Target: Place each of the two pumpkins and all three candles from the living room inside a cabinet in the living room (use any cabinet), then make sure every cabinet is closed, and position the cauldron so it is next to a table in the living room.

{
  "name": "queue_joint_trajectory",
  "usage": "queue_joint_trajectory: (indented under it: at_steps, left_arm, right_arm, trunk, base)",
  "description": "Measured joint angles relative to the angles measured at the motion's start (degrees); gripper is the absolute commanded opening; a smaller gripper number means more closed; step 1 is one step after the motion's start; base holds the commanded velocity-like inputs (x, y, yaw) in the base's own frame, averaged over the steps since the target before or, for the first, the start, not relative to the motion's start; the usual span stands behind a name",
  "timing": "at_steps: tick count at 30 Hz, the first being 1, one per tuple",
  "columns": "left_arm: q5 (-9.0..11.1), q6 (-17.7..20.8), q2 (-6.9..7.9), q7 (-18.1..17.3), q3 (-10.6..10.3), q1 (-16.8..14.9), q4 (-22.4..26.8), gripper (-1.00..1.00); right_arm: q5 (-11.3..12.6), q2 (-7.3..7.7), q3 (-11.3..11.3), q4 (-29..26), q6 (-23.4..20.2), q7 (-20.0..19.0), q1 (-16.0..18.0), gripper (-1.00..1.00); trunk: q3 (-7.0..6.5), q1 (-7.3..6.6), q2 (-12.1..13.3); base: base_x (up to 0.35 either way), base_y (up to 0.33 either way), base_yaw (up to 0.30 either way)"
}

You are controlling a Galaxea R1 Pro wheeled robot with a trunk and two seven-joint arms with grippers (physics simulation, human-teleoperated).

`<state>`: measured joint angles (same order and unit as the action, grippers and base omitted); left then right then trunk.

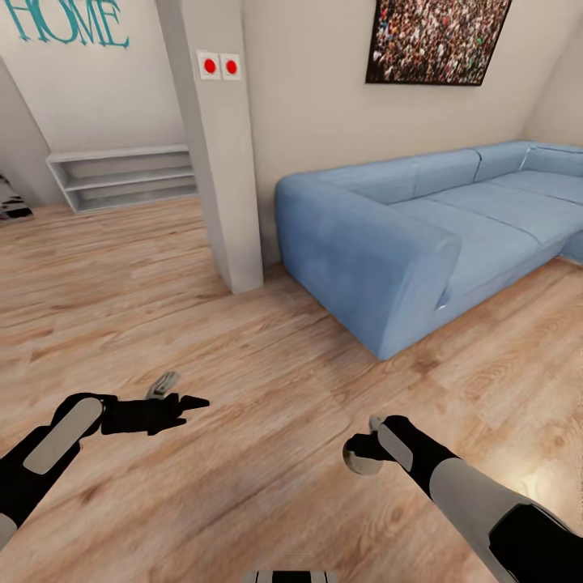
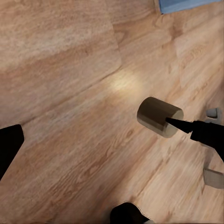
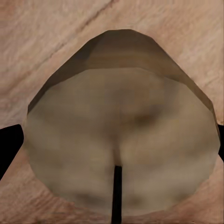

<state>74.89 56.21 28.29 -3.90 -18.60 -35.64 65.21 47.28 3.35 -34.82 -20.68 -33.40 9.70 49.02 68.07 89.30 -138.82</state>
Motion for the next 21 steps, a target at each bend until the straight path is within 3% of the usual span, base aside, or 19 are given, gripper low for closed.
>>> queue_joint_trajectory:
  at_steps: [11, 21]
  left_arm:
    - [0.0, 0.0, 0.05, 0.0, 0.0, 0.0, 0.0, 1.00]
    - [0.0, 0.0, -0.04, 0.0, 0.0, 0.0, 0.1, 1.00]
  right_arm:
    - [0.0, 0.02, 0.0, 0.0, 0.0, 0.0, 0.0, -1.00]
    - [0.0, 0.01, 0.0, 0.0, 0.1, 0.0, 0.0, -1.00]
  trunk:
    - [-2.28, -2.42, 4.4]
    - [-4.45, -4.64, 8.4]
  base:
    - [-0.240, 0.182, -0.222]
    - [-0.027, 0.020, -0.272]
